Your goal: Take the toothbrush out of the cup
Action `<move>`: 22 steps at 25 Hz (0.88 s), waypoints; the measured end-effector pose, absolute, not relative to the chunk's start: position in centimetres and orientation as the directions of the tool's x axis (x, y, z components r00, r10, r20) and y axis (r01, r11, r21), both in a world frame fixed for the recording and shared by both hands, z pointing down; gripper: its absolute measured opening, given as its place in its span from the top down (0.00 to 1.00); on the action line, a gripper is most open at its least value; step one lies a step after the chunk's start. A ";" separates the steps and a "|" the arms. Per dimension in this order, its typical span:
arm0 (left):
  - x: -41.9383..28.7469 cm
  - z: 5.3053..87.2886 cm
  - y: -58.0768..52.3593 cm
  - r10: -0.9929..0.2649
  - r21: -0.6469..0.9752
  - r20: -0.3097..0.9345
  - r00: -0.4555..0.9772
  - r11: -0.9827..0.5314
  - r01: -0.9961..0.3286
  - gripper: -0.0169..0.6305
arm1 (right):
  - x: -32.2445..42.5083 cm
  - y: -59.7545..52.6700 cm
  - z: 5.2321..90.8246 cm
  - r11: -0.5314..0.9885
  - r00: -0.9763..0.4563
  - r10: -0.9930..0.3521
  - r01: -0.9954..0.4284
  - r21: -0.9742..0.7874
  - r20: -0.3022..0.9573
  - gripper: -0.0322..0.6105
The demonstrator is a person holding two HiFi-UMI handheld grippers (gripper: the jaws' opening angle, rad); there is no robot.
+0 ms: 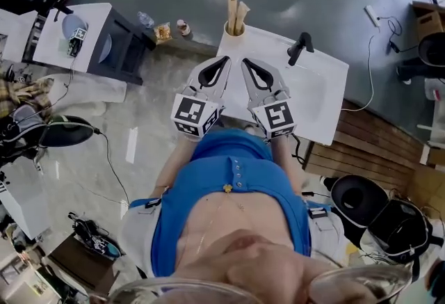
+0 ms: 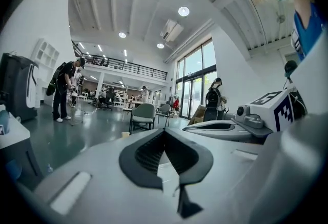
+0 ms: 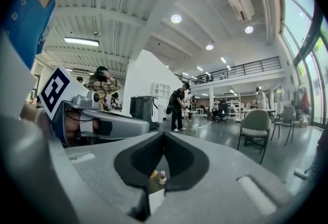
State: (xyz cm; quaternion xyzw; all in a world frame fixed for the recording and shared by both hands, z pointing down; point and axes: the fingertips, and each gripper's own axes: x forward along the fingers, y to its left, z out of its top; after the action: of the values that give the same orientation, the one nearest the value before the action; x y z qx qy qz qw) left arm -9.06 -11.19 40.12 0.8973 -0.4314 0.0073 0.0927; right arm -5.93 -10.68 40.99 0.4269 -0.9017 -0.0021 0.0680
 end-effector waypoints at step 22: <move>-10.6 44.3 -19.0 -0.611 0.180 0.159 0.776 -0.754 -0.631 0.97 | -6.9 -14.8 43.3 0.412 -0.382 -0.900 -0.903 0.124 0.207 0.95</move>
State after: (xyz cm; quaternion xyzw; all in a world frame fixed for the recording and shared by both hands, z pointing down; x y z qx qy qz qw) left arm -10.60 -19.00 44.25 0.9355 -0.3319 0.0454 0.1123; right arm -6.85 -14.76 43.32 0.5423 -0.8313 0.0047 0.1217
